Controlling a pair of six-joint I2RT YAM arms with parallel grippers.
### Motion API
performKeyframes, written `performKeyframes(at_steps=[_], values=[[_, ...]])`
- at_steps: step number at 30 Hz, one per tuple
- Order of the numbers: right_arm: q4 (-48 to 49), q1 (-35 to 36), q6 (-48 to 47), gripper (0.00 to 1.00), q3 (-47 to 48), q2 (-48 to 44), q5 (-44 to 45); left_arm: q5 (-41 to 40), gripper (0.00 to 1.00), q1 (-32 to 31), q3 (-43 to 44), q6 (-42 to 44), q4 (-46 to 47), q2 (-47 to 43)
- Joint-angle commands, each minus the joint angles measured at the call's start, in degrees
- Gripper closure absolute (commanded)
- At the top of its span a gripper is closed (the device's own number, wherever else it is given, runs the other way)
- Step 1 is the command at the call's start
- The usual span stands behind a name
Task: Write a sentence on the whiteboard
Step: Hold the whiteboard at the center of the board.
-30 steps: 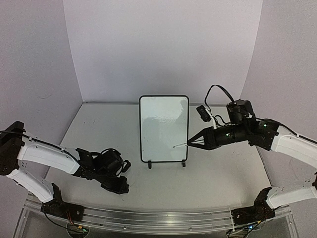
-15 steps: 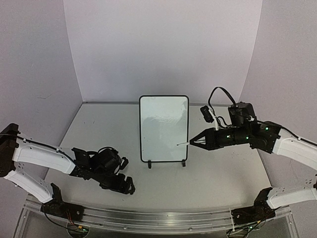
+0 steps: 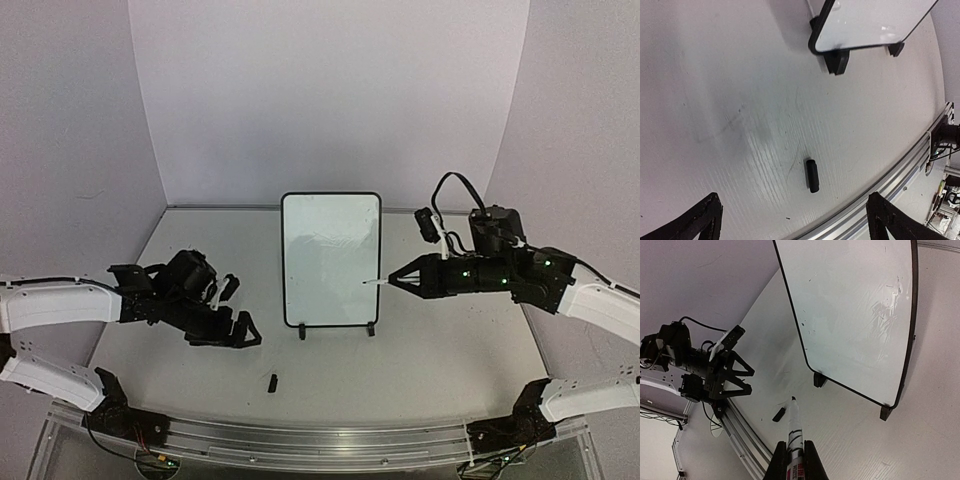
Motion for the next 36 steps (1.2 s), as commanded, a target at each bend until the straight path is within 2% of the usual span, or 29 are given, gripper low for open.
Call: performKeyframes(at_steps=[1, 5, 7, 12, 15, 18, 21, 25, 32, 36], values=[[5.1, 2.1, 1.0, 1.0, -1.1, -1.8, 4.9, 9.9, 0.01, 8.8, 11.9, 12.5, -7.0, 0.9], [9.2, 3.3, 1.4, 1.0, -1.6, -0.7, 6.2, 17.3, 0.01, 15.4, 21.3, 19.9, -8.7, 7.9], [11.0, 4.1, 1.7, 1.0, -1.6, 0.5, 7.4, 18.3, 0.01, 16.3, 27.0, 23.8, -8.9, 11.0], [17.5, 7.1, 2.0, 1.0, -0.8, 4.5, 11.3, 24.8, 0.04, 18.5, 34.5, 30.0, -3.0, 17.4], [19.5, 8.1, 1.4, 1.0, 0.8, 7.5, 13.9, 30.2, 0.11, 20.9, 36.8, 31.2, 2.2, 20.7], [20.4, 8.4, 0.9, 1.0, 2.6, 10.0, 16.4, 34.5, 0.23, 22.7, 40.7, 33.7, 3.1, 24.5], [20.5, 8.4, 0.2, 1.0, 5.0, 12.7, 18.1, 34.2, 0.33, 23.4, 44.3, 36.3, 1.8, 27.9], [20.7, 8.4, -0.9, 1.0, 8.9, 16.4, 18.5, 35.1, 0.39, 23.9, 46.7, 38.0, 1.5, 31.2], [20.7, 8.3, -3.4, 1.0, 15.2, 22.5, 18.1, 35.4, 0.46, 23.9, 45.8, 41.0, 3.0, 31.6], [21.3, 7.8, -4.2, 1.0, 19.4, 26.1, 16.9, 37.5, 0.56, 23.9, 46.0, 41.7, 3.3, 32.5]])
